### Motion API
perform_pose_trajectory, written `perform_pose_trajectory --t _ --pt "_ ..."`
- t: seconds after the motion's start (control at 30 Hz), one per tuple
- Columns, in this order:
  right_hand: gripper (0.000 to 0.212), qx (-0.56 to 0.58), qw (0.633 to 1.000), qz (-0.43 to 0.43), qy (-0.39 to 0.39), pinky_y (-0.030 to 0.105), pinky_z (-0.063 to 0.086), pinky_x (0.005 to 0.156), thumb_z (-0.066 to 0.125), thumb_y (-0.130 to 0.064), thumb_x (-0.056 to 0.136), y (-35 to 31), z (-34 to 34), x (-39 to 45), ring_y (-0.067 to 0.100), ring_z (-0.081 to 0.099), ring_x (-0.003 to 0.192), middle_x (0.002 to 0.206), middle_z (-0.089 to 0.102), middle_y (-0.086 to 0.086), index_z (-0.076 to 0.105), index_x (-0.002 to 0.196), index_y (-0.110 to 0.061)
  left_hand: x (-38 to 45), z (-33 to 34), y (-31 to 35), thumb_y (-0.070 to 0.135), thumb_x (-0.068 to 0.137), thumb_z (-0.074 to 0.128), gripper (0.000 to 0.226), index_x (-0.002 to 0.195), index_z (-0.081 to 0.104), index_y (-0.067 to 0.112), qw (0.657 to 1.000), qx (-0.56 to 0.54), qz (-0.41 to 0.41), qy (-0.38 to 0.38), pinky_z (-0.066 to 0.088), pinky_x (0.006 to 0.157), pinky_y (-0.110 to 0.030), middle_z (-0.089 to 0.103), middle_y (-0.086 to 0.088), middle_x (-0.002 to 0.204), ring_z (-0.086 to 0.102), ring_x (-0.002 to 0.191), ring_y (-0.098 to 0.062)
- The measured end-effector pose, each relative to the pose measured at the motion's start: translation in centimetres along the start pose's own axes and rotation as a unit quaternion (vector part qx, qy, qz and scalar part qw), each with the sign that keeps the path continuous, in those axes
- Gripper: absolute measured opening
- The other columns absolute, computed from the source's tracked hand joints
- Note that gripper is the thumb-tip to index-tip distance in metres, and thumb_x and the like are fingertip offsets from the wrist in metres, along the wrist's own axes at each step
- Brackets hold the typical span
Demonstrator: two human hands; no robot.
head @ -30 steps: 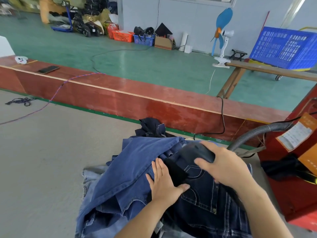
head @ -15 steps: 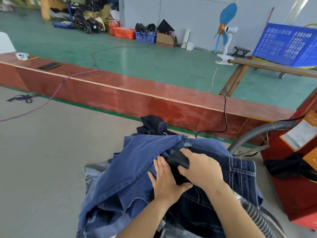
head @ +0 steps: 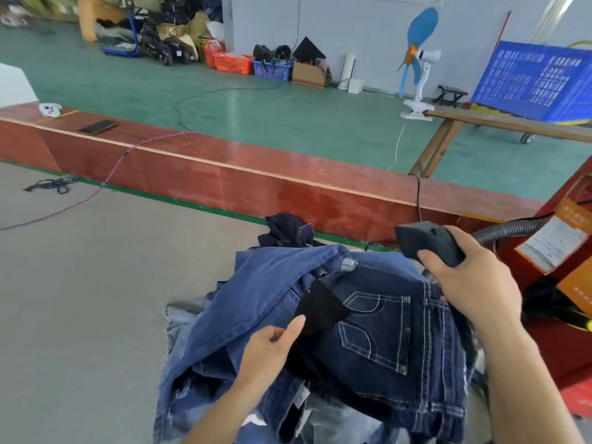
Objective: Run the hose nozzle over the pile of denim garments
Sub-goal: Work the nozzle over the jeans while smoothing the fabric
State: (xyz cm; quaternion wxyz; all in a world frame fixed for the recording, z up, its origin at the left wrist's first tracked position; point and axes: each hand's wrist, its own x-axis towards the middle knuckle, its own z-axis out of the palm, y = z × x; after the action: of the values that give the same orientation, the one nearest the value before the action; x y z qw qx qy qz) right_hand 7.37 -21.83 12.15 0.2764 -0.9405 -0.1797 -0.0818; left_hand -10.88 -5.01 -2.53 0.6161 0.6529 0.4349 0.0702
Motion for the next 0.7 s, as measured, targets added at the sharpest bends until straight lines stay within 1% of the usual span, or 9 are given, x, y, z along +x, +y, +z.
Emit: perform_pose_trajectory --t 0.1,0.2,0.33,0.37,0.43,0.47,0.53,0.6,0.7 --pt "0.048 0.001 1.0 0.012 -0.017 0.031 0.038 0.063 0.062 -0.045 0.086 0.8 -0.4 -0.4 0.024 0.051 0.076 0.086 0.056 -0.005 0.05 0.132 -0.038 0.0 0.8 0.4 0.059 0.077 0.069 0.043 0.081 0.052 0.019 0.997 0.075 -0.007 -0.002 0.038 0.064 -0.024 0.054 0.007 0.08 0.053 0.077 -0.01" --pt "0.048 0.024 0.999 0.017 -0.032 0.031 0.039 0.063 0.062 -0.045 0.085 0.8 -0.4 -0.5 0.023 0.052 0.077 0.086 0.056 -0.006 0.05 0.131 -0.039 0.1 1.6 0.5 0.046 0.078 0.075 0.039 0.091 0.051 0.019 0.997 0.069 -0.018 0.012 0.042 0.07 -0.026 0.057 0.002 0.1 0.055 0.085 -0.011" --pt "0.047 0.056 0.997 0.015 -0.049 0.031 0.04 0.063 0.062 -0.045 0.086 0.9 -0.2 -0.5 0.019 0.055 0.074 0.08 0.057 -0.012 0.05 0.131 -0.039 0.2 2.5 0.7 0.049 0.076 0.074 0.058 0.12 0.049 0.022 0.992 0.092 -0.048 0.069 0.043 0.09 -0.034 0.048 -0.002 0.126 0.047 0.12 -0.025" --pt "0.045 0.06 0.997 0.013 -0.046 0.031 0.04 0.061 0.062 -0.044 0.086 1.0 -0.2 -0.5 0.018 0.054 0.071 0.077 0.056 -0.016 0.051 0.129 -0.039 0.2 2.7 0.9 0.047 0.076 0.075 0.053 0.118 0.052 0.022 0.992 0.09 -0.039 0.075 0.045 0.091 -0.036 0.051 -0.003 0.124 0.048 0.12 -0.027" --pt "0.044 0.066 0.997 0.019 -0.033 0.03 0.038 0.06 0.062 -0.044 0.086 1.2 -0.5 -0.3 0.018 0.053 0.07 0.074 0.054 -0.017 0.052 0.128 -0.04 0.0 3.1 1.3 0.035 0.077 0.074 0.029 0.096 0.058 0.021 0.996 0.059 -0.003 0.071 0.05 0.089 -0.043 0.061 -0.003 0.108 0.056 0.109 -0.029" --pt "0.044 0.066 0.997 0.024 -0.026 0.03 0.038 0.061 0.062 -0.044 0.086 1.3 -0.6 -0.3 0.02 0.053 0.073 0.077 0.056 -0.013 0.051 0.129 -0.039 -0.2 3.3 1.6 0.028 0.078 0.073 0.02 0.086 0.056 0.018 0.997 0.043 0.017 0.068 0.049 0.085 -0.042 0.063 -0.004 0.096 0.058 0.102 -0.03" --pt "0.045 0.068 0.997 0.036 -0.015 0.032 0.04 0.065 0.062 -0.045 0.086 1.5 -1.0 -0.2 0.024 0.054 0.079 0.085 0.059 -0.006 0.05 0.13 -0.038 -0.8 3.6 2.2 0.013 0.081 0.068 0.011 0.083 0.057 0.012 0.996 -0.013 0.063 0.062 0.05 0.074 -0.034 0.064 -0.01 0.084 0.06 0.085 -0.026" --pt "0.044 0.078 0.996 0.047 -0.003 0.034 0.043 0.067 0.062 -0.045 0.087 1.7 -1.4 -0.1 0.025 0.055 0.082 0.089 0.061 -0.003 0.052 0.129 -0.037 -1.4 3.5 3.2 0.003 0.083 0.062 0.008 0.087 0.058 0.01 0.989 -0.066 0.121 0.047 0.045 0.062 -0.02 0.064 -0.012 0.083 0.056 0.073 -0.018" --pt "0.044 0.092 0.994 0.065 0.014 0.039 0.049 0.073 0.063 -0.045 0.086 2.2 -2.0 0.0 0.032 0.059 0.088 0.097 0.066 0.004 0.053 0.128 -0.034 -1.7 2.8 5.5 -0.004 0.084 0.059 0.02 0.084 0.059 0.016 0.978 -0.082 0.192 0.012 0.042 0.061 -0.015 0.061 0.003 0.072 0.053 0.069 -0.011"
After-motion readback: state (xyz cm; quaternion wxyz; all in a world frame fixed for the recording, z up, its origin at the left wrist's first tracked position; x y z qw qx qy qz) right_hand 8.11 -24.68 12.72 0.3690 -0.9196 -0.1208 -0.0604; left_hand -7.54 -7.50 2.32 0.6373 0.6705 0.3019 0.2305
